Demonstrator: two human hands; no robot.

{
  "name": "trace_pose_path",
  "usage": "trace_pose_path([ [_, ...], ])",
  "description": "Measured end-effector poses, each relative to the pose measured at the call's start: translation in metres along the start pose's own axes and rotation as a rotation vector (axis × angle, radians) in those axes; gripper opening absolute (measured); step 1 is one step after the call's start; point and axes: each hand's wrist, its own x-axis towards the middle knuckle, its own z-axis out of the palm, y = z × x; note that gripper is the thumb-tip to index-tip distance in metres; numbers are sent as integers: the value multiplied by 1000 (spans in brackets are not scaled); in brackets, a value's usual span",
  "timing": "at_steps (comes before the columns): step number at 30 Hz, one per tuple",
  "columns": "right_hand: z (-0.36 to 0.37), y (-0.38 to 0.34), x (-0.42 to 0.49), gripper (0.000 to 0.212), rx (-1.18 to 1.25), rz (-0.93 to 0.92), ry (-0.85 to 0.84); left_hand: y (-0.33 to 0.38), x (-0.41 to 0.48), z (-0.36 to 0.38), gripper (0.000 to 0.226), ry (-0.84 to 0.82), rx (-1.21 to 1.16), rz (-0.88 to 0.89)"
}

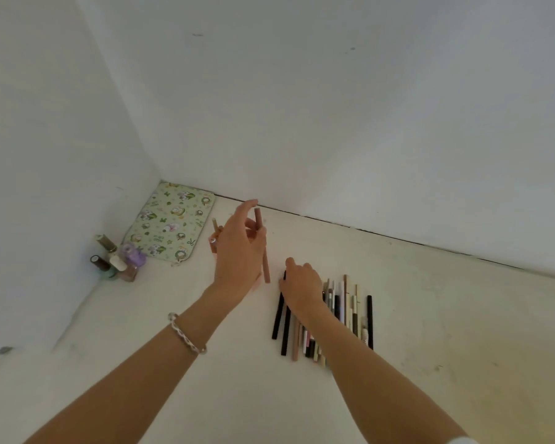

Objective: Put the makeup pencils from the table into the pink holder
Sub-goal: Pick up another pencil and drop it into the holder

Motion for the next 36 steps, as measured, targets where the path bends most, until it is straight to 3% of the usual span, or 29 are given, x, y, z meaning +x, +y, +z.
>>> trace_pose_path([
  [3, 5, -8, 4, 26, -26, -20, -5, -1, 10, -20, 38, 142, -42, 23],
  [6, -8, -6, 10, 22, 156, 46, 39, -8, 23, -43, 37, 286, -90, 53],
  [11, -73, 5, 27, 19, 653, 174, 474, -32, 31, -61, 35, 410, -59, 147],
  [15, -121, -13, 30, 23, 915, 150, 738, -53, 24, -49, 32, 260, 85, 198],
  [19, -136, -45, 19, 26, 1027, -31, 822, -70, 16, -44, 21, 278, 297, 172],
  [22, -127, -72, 10, 26, 1011, -163, 798, -71, 12, -55, 27, 366, 220, 148],
  [25, -102, -88, 3, 25, 845, -268, 665, -60, 5, -61, 32, 374, 118, 143],
  [28, -74, -91, -3, 17, 554, -368, 518, -47, -14, -54, 27, 304, 41, 102],
  [31, -56, -81, -9, 18, 423, -453, 545, -44, -41, -32, 27, 113, 28, 57],
  [33, -58, -66, -12, 25, 537, -333, 601, -46, -56, -8, 23, -112, 95, 25],
  [36, -67, -35, -13, 36, 675, -97, 585, -51, -68, 34, 10, -389, 389, -87],
])
